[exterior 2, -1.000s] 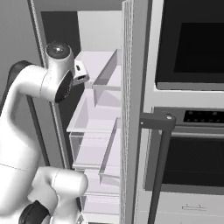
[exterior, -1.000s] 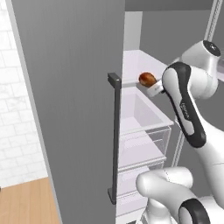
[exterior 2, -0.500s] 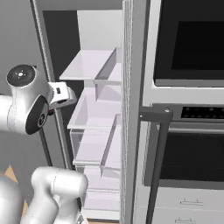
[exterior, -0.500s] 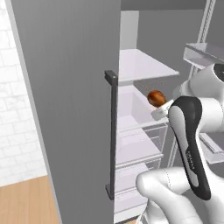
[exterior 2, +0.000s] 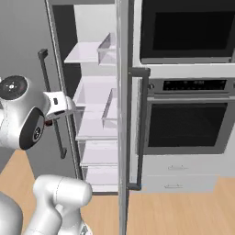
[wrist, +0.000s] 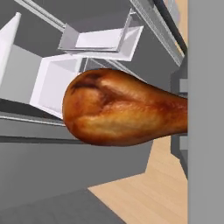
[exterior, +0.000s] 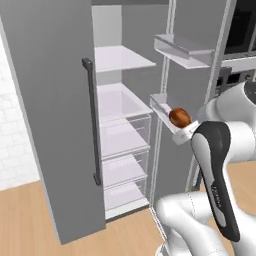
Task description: Place one garlic and one chicken drumstick in each tupperware on the nearby counter, to pack two identical lunches.
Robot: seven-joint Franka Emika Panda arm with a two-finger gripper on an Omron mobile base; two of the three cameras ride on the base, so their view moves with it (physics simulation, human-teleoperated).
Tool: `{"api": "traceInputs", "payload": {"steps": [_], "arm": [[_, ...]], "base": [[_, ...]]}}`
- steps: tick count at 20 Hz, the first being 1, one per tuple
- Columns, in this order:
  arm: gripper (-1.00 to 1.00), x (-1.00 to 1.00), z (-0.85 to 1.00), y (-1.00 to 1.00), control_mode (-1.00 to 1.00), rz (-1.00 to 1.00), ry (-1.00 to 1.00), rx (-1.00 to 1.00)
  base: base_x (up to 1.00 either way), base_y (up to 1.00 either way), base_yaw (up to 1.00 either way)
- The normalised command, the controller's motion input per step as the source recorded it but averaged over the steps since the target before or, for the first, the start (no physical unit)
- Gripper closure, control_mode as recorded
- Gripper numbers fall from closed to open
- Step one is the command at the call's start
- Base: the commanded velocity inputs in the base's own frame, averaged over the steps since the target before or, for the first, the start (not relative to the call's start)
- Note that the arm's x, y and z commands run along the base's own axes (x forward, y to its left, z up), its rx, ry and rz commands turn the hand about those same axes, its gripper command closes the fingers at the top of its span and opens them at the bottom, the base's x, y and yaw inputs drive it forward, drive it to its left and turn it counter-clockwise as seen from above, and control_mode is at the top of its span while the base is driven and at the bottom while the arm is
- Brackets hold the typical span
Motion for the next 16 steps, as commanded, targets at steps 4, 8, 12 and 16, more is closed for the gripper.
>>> {"api": "traceInputs", "payload": {"steps": [4,8,12,16], "arm": [[1.0,0.0,0.0,0.0,1.0,0.0,0.0,0.0],[1.0,0.0,0.0,0.0,1.0,0.0,0.0,0.0],[1.0,0.0,0.0,0.0,1.0,0.0,0.0,0.0],[1.0,0.0,0.0,0.0,1.0,0.0,0.0,0.0]], "base": [[-0.75,-1.0,-0.32],[-0.04,-1.0,-0.4],[0.65,-1.0,-0.26],[0.95,-1.0,-0.1]]}}
